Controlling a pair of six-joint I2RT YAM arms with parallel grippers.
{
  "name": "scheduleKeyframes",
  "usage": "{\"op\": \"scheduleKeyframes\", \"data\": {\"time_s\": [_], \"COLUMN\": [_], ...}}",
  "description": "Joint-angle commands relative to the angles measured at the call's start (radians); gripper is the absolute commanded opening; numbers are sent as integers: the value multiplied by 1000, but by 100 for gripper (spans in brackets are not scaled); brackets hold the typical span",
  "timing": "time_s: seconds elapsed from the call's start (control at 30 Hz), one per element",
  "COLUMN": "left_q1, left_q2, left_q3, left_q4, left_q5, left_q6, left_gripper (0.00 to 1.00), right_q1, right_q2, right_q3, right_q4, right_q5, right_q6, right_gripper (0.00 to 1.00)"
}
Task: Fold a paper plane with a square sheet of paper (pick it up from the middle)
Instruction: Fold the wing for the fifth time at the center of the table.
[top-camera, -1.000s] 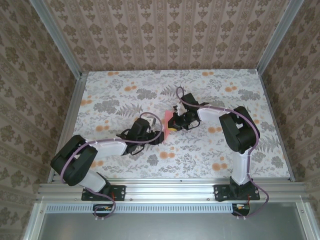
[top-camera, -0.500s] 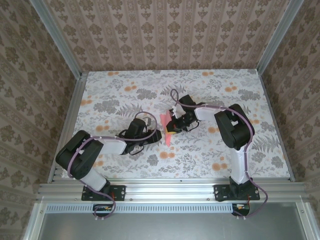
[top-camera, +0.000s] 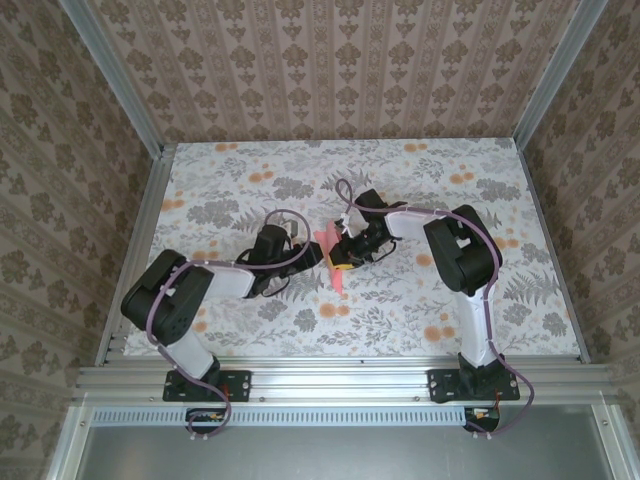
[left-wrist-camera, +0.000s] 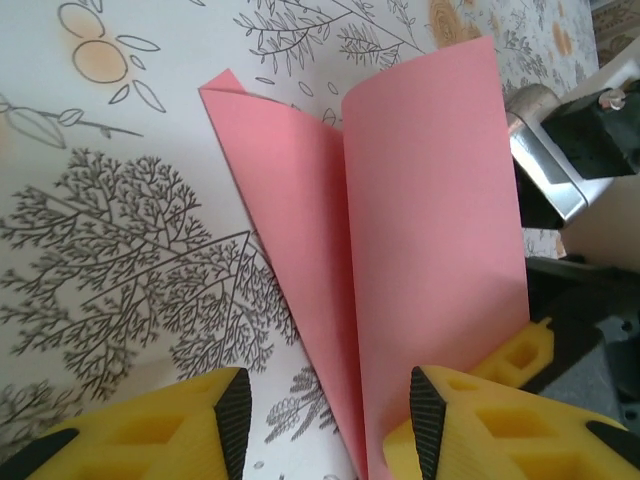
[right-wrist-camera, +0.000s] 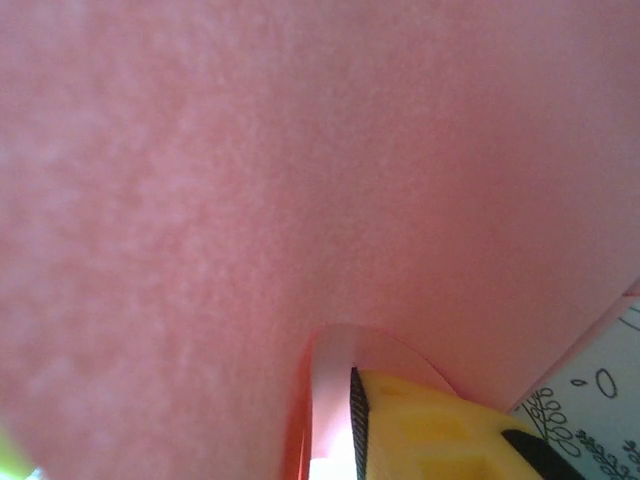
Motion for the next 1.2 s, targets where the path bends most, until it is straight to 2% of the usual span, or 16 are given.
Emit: {"op": "scheduleKeyframes", "data": {"time_s": [0.0, 0.3, 0.47, 0.57, 0.87, 1.17], "left_q1": [5, 4, -2, -23, -151, -188], "left_q2": [44, 56, 25, 8, -24, 32], "left_q3": [17, -7, -55, -93, -123, -84], "left_q4": [57, 79, 98, 131, 101, 96], "left_q5": [10, -25, -54, -64, -149, -157], "left_q6": [-35, -55, -49, -33, 52, 50], "left_gripper": [47, 42, 42, 42, 43, 38], "right_q1": [-5, -5, -4, -2, 1, -1], "right_q2": [-1, -70, -100, -109, -100, -91], "right_q3": [-2, -83, -128, -143, -124, -114], "right_q4": [38, 199, 295, 321, 305, 334], "right_q5": [2, 37, 86, 115, 150, 136], "right_q6": [12, 73, 189, 287, 492, 635], "right_gripper": [25, 28, 13, 8, 8, 8]}}
